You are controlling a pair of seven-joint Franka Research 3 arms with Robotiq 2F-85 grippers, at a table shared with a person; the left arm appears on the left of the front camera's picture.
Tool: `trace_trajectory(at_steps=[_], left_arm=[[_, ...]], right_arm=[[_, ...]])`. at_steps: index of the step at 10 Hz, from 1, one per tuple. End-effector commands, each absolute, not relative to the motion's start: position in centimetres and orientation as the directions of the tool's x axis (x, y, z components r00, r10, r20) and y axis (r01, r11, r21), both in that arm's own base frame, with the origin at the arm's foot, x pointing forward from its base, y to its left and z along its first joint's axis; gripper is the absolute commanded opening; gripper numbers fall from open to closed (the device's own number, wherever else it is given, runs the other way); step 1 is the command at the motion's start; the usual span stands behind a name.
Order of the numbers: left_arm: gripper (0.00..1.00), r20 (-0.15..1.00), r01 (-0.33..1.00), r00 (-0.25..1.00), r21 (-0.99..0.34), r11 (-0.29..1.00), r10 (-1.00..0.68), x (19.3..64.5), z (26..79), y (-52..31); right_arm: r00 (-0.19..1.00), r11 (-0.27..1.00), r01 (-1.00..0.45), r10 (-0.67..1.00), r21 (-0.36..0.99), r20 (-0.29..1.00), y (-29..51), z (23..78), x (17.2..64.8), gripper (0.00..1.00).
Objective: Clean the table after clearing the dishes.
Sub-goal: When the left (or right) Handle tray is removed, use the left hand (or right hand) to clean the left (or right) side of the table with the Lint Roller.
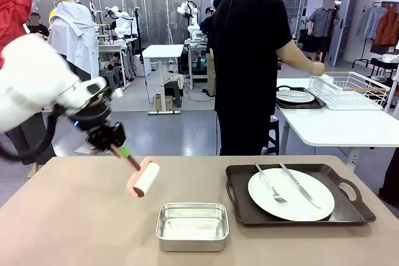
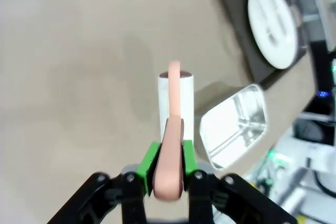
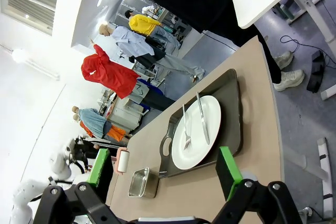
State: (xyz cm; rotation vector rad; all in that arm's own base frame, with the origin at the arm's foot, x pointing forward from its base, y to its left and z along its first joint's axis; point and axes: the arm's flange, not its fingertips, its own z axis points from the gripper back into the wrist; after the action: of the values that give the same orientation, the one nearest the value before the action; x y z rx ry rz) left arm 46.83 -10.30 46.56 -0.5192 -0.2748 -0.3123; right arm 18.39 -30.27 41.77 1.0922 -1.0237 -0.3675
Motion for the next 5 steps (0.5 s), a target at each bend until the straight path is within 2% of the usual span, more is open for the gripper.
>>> trace_trajectory(at_steps=[1, 2, 3, 4, 5], left_arm=[[0.0, 0.426, 0.333, 0.898, -0.493, 0.803, -0.111, 44.2, 44.0, -8.9], [0.0, 0.425, 0.33, 0.899, -0.488, 0.808, -0.11, 44.5, 43.1, -8.5], [0.0, 0.497, 0.592, 0.766, -0.299, 0.748, -0.408, 44.5, 42.9, -9.5], [0.0, 0.367, 0.291, 0.924, -0.494, 0.819, -0.106, 44.1, 43.1, -7.4], [0.0, 0.367, 0.291, 0.924, -0.494, 0.819, -0.106, 44.1, 43.1, -7.4]], right_arm=[[0.501, 0.463, -0.237, -0.695, 0.854, 0.516, -29.9, 41.8, 18.2, 1.0], [0.501, 0.463, -0.237, -0.695, 0.854, 0.516, -29.9, 41.8, 18.2, 1.0], [0.501, 0.463, -0.237, -0.695, 0.854, 0.516, -29.9, 41.8, 18.2, 1.0], [0.501, 0.463, -0.237, -0.695, 0.854, 0.516, -29.9, 41.8, 18.2, 1.0], [0.501, 0.463, -0.237, -0.695, 0.854, 0.516, -29.9, 41.8, 18.2, 1.0]])
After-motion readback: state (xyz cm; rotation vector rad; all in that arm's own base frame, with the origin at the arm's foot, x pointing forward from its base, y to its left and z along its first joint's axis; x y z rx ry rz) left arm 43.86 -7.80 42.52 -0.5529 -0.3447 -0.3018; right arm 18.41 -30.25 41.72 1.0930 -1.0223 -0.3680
